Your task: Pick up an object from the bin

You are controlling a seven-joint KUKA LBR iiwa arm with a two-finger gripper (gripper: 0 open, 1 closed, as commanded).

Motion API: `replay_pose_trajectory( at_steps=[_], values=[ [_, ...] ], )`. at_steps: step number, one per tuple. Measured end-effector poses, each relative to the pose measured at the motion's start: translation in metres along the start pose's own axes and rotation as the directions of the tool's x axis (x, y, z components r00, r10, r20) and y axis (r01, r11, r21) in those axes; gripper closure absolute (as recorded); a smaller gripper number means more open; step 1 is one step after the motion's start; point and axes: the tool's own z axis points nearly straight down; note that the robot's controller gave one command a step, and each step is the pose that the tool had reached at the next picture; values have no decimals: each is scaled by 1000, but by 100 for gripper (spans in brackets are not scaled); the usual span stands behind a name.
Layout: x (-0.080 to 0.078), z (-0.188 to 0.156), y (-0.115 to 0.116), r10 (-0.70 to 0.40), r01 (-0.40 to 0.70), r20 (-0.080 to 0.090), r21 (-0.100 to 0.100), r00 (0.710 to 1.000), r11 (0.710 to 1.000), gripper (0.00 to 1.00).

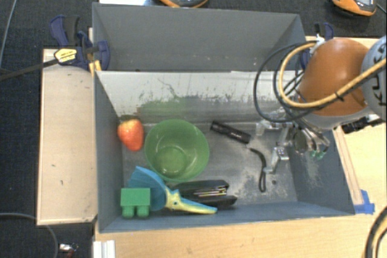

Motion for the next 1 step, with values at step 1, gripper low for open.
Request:
replay_pose_trajectory(
  at_steps=[1],
  values=[
    [-2,-5,0,-3,3,8,1,1000,1000,0]
  ],
)
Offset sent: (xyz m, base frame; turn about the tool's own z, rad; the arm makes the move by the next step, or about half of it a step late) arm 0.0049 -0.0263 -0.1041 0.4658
